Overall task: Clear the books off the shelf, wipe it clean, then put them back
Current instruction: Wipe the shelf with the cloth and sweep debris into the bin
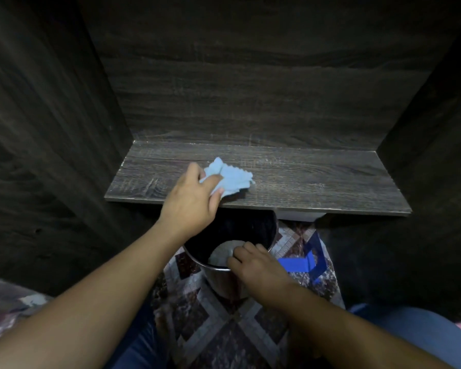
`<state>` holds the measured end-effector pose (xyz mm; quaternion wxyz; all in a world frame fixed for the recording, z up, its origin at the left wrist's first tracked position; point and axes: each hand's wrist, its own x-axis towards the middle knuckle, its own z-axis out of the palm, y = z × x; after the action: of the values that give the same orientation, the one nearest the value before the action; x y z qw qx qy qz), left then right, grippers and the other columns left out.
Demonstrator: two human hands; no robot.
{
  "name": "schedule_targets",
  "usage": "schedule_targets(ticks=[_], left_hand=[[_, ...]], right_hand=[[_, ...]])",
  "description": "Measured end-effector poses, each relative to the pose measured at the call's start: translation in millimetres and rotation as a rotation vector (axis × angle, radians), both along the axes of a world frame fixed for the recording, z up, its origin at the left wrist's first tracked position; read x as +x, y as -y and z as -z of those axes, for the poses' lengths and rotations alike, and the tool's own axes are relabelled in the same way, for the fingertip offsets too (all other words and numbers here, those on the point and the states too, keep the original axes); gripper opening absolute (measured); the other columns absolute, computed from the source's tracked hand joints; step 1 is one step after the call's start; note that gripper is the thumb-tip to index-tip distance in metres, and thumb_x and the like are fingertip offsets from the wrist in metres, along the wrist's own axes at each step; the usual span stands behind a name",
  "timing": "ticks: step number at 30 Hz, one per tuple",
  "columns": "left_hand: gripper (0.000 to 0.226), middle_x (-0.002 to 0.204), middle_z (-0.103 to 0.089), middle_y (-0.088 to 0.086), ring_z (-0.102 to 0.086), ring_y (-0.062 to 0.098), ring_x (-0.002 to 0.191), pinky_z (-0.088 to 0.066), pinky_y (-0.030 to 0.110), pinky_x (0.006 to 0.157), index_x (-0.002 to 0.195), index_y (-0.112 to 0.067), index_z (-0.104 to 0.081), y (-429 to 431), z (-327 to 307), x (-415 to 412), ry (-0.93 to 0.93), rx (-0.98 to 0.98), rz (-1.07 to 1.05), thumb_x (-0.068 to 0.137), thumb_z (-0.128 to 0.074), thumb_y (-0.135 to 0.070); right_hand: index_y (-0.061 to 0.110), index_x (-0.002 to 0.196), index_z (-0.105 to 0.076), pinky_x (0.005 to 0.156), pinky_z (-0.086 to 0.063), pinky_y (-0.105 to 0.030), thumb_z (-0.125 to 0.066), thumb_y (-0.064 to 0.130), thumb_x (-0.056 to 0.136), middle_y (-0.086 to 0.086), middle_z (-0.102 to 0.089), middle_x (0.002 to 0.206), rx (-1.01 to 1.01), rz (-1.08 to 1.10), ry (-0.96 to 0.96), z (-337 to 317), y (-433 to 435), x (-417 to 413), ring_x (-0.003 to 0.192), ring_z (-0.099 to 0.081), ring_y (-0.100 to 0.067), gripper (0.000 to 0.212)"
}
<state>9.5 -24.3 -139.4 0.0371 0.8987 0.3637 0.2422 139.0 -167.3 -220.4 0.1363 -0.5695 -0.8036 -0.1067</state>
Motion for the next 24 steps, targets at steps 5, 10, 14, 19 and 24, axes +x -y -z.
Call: schedule_targets(ticks=[5, 10, 14, 19, 24], left_hand=[[0.026, 0.109, -0.043, 0.007, -0.053, 0.026, 0.083, -0.042, 0.034, 0.069, 0.115, -0.017, -0.051, -1, -4, 4, -0.089, -0.153, 0.031, 0.094, -0.054, -0.032], [0.023, 0.109, -0.045, 0.003, -0.057, 0.028, 0.082, -0.046, 0.035, 0.069, 0.111, -0.017, -0.054, -3, 1, 0, 0.007, -0.166, 0.051, 0.093, -0.055, -0.033], [0.025, 0.106, -0.047, 0.005, -0.056, 0.023, 0.08, -0.045, 0.032, 0.065, 0.111, -0.015, -0.056, 0, -2, 2, 0.102, -0.03, 0.048, 0.093, -0.059, -0.03], [0.026, 0.113, -0.047, 0.003, -0.058, 0.031, 0.096, -0.046, 0.037, 0.082, 0.115, -0.021, -0.054, -6, 13, -4, -0.188, -0.321, 0.074, 0.094, -0.053, -0.036], [0.024, 0.108, -0.044, 0.003, -0.057, 0.03, 0.084, -0.046, 0.035, 0.075, 0.113, -0.018, -0.055, -16, 6, -15, 0.024, -0.208, -0.053, 0.094, -0.055, -0.032]], right_hand=[[0.015, 0.092, -0.053, 0.069, -0.026, -0.029, -0.037, 0.016, 0.07, -0.004, -0.06, 0.081, 0.026, 0.001, 0.001, 1, -4, 5, 0.082, -0.038, -0.02, 0.027], [0.015, 0.091, -0.055, 0.068, -0.025, -0.028, -0.038, 0.017, 0.07, -0.002, -0.059, 0.081, 0.009, 0.014, 0.012, 0, -5, 5, 0.08, -0.038, -0.019, 0.027], [0.019, 0.096, -0.043, 0.067, -0.026, -0.027, -0.038, 0.018, 0.07, 0.0, -0.057, 0.083, -0.01, 0.027, -0.002, 1, -4, 5, 0.08, -0.039, -0.018, 0.026], [0.018, 0.092, -0.051, 0.066, -0.029, -0.027, -0.033, 0.015, 0.066, 0.0, -0.057, 0.081, -0.009, 0.019, 0.013, 1, -6, 5, 0.079, -0.038, -0.018, 0.031], [0.018, 0.094, -0.059, 0.059, -0.042, -0.026, -0.035, 0.016, 0.068, 0.0, -0.057, 0.084, 0.013, 0.009, -0.025, -2, -15, 4, 0.079, -0.039, -0.017, 0.035]])
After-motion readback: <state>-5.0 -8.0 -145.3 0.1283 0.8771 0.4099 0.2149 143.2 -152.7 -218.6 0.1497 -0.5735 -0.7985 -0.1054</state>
